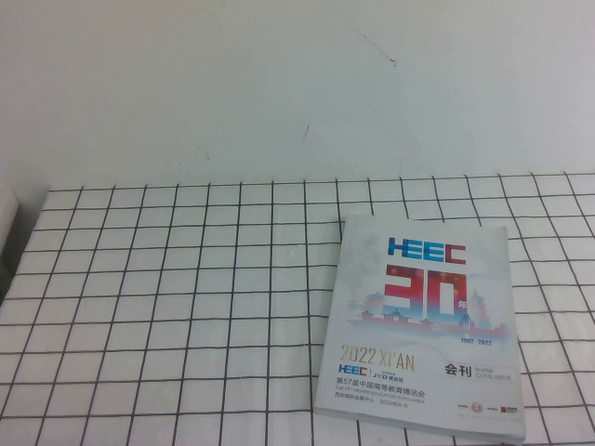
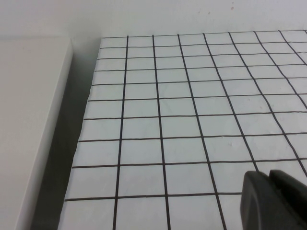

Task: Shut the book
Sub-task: 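Close the open booklet and leave it lying on the table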

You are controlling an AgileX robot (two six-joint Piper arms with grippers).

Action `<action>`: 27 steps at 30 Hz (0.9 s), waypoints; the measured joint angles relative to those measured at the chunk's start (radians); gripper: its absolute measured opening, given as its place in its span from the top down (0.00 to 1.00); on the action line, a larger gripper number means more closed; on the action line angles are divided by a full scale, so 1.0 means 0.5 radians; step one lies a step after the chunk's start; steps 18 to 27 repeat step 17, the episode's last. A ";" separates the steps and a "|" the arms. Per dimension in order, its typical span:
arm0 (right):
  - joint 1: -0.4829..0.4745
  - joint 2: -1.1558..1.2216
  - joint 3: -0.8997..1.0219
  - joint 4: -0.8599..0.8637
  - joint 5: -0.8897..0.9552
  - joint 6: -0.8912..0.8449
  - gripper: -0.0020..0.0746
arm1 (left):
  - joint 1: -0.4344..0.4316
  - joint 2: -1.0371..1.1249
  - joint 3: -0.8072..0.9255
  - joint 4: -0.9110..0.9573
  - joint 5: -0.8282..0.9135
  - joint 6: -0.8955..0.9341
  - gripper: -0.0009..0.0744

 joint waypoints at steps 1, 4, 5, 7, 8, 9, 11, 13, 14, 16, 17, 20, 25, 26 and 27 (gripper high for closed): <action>-0.004 0.000 0.000 0.000 0.000 -0.004 0.98 | 0.000 0.000 0.000 0.000 0.000 0.000 0.99; -0.007 0.000 -0.003 0.000 0.003 -0.012 0.98 | 0.000 0.000 0.000 0.000 0.000 0.000 0.99; -0.007 0.000 -0.003 0.000 0.003 -0.012 0.98 | 0.000 0.000 0.000 0.000 0.000 0.000 0.99; -0.007 0.000 -0.003 0.000 0.007 -0.017 0.98 | 0.000 0.000 0.000 0.000 0.000 0.000 0.99; -0.007 0.000 -0.003 0.004 0.007 -0.016 0.98 | 0.000 0.000 0.000 0.000 0.000 0.000 0.99; -0.007 0.000 -0.003 0.009 0.007 -0.016 0.98 | 0.000 0.000 0.000 0.000 0.000 0.000 0.99; -0.007 0.000 -0.003 0.013 0.011 -0.016 0.98 | 0.000 0.000 0.000 0.000 0.000 0.000 0.99; -0.007 0.000 -0.003 0.015 0.011 -0.016 0.98 | 0.000 0.000 0.000 0.000 0.000 0.000 0.99; -0.007 0.000 -0.003 0.017 0.015 -0.016 0.98 | 0.000 0.000 0.000 0.000 0.000 0.000 0.99; -0.007 0.000 -0.003 0.038 0.015 -0.016 0.98 | 0.000 0.000 0.000 0.000 0.000 0.000 0.99; -0.007 0.000 -0.003 0.038 0.019 -0.016 0.98 | 0.000 0.000 0.000 0.000 0.000 0.000 0.99; -0.007 0.000 -0.003 0.038 0.019 -0.016 0.98 | 0.000 0.000 0.000 0.000 0.000 0.000 0.99; -0.007 0.000 -0.003 0.038 0.019 -0.016 0.98 | 0.000 0.000 0.000 0.000 0.000 0.000 0.99; -0.007 0.000 -0.003 0.038 0.019 -0.016 0.98 | 0.000 0.000 0.000 0.000 0.000 0.000 0.99; -0.007 0.000 -0.003 0.038 0.019 -0.016 0.98 | 0.000 0.000 0.000 0.000 0.000 0.000 0.99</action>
